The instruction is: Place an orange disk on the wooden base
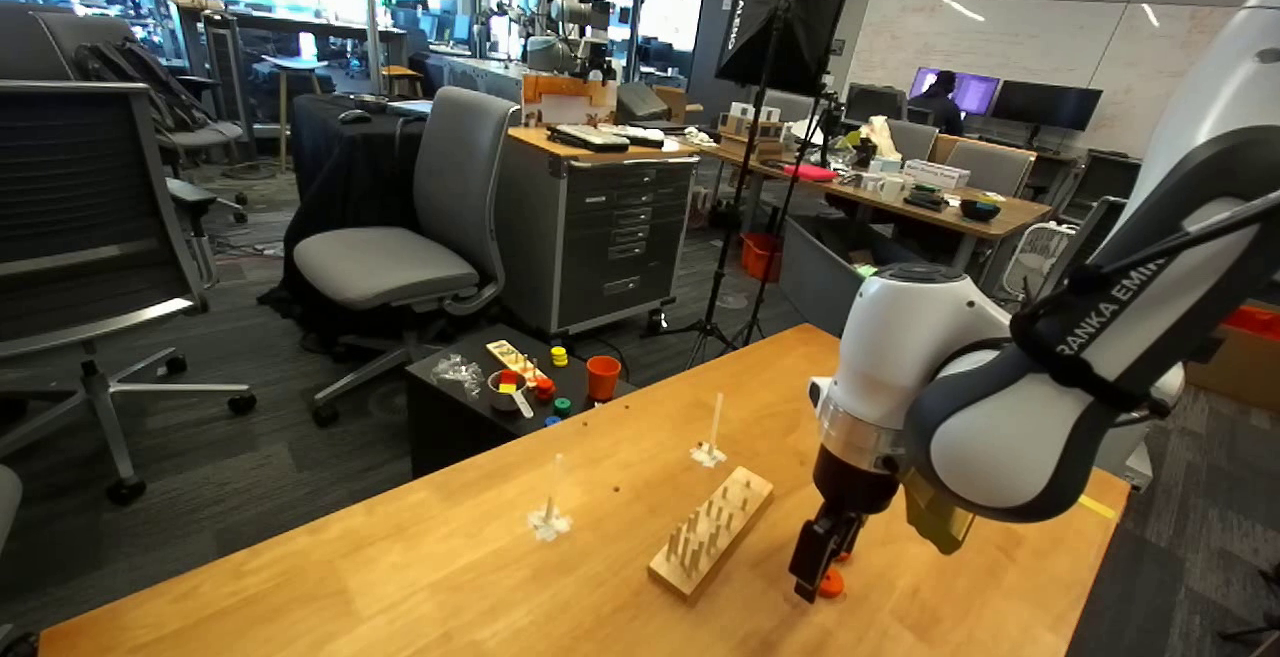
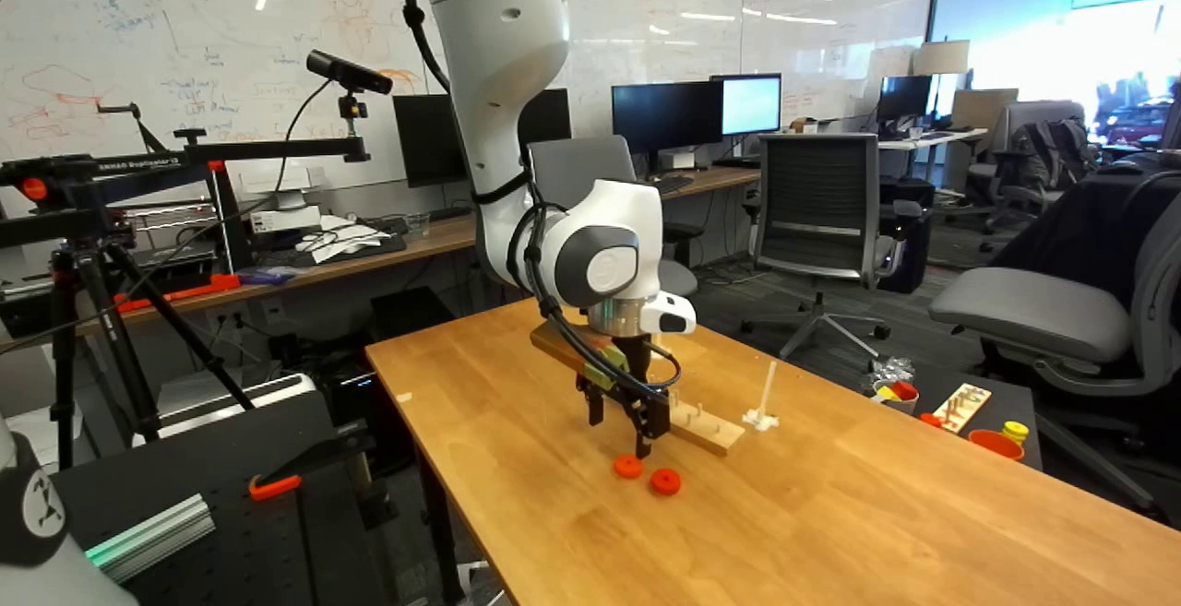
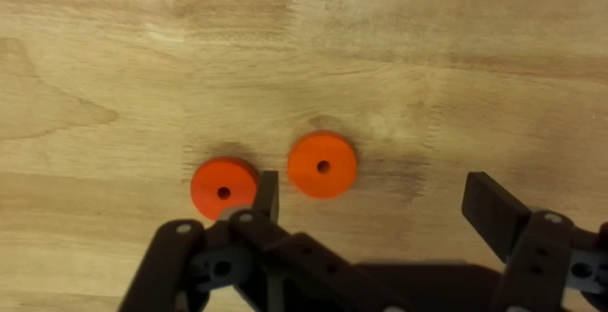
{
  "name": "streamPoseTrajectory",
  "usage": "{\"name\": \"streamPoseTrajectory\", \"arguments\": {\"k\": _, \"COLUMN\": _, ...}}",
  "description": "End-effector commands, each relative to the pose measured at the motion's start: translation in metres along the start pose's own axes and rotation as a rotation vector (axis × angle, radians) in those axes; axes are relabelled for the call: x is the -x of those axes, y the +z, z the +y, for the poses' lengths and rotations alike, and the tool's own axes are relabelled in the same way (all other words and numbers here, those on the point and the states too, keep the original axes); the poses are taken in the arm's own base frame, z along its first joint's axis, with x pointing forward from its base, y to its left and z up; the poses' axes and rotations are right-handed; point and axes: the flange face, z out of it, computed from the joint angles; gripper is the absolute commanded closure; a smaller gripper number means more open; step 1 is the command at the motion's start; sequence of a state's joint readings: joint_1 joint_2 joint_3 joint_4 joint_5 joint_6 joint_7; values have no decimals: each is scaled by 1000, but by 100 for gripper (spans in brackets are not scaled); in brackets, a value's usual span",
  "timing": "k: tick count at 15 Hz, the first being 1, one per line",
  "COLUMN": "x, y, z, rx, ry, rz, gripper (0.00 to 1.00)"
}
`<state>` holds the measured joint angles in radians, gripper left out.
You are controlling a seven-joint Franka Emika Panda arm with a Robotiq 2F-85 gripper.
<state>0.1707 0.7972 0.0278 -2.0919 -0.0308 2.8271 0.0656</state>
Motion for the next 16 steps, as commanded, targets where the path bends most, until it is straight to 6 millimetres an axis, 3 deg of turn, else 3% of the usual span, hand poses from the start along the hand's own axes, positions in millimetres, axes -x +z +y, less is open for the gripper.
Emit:
{"name": "streamPoseTrajectory", "arguments": {"k": 1, "x": -1, "y": 2, "z": -2, "rx": -20, "ry": 7, "rz": -26, "gripper": 0}}
{"name": "streamPoseTrajectory", "arguments": {"k": 16, "x": -9, "y": 32, "z": 7, "rx": 23, "ry": 17, "rz": -31, "gripper": 0}}
